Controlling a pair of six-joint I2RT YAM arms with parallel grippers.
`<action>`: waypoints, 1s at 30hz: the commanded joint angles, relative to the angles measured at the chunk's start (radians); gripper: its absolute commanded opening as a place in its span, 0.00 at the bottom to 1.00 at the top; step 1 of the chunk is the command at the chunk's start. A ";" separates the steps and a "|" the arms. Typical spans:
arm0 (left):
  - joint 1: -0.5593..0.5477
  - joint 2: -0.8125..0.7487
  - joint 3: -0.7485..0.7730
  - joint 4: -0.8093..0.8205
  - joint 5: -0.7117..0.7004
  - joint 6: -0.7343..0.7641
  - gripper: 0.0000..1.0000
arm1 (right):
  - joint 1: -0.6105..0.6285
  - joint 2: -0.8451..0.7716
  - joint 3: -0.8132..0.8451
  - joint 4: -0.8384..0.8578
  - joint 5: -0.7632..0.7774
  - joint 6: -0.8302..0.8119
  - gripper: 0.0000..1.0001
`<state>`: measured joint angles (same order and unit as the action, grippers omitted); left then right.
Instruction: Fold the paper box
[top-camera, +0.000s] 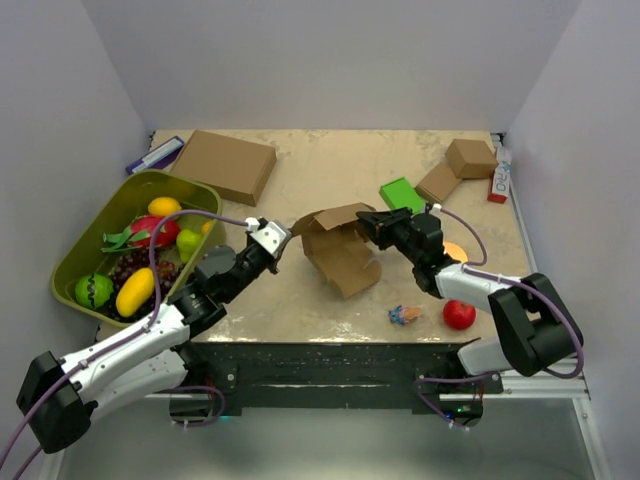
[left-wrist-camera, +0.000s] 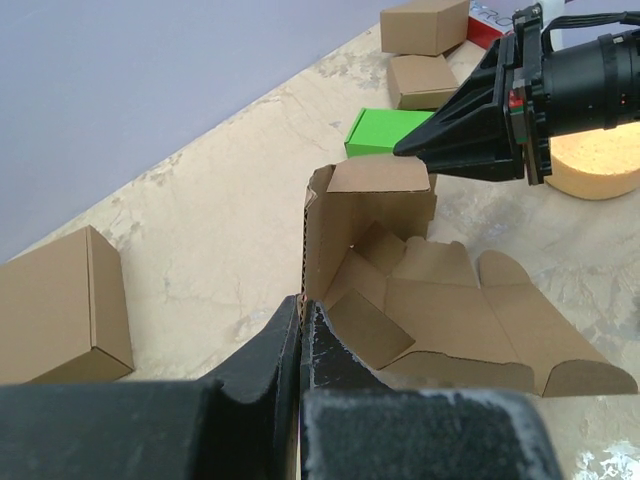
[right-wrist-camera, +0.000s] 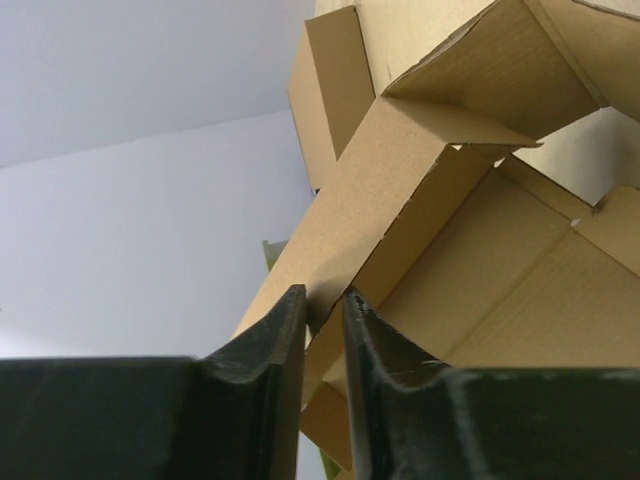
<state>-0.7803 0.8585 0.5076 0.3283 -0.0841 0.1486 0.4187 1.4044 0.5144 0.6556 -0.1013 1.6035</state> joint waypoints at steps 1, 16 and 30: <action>-0.004 -0.001 0.002 0.091 0.038 -0.027 0.00 | 0.003 0.015 0.042 0.055 0.034 -0.004 0.16; -0.004 -0.036 0.074 -0.115 0.042 -0.089 0.83 | 0.005 0.048 0.029 -0.002 0.006 -0.077 0.00; -0.005 0.338 0.238 -0.187 0.103 0.186 0.80 | 0.003 0.085 0.003 0.013 0.014 -0.088 0.00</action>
<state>-0.7811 1.1709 0.7006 0.1318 0.0044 0.2432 0.4198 1.4696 0.5297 0.6487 -0.0967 1.5417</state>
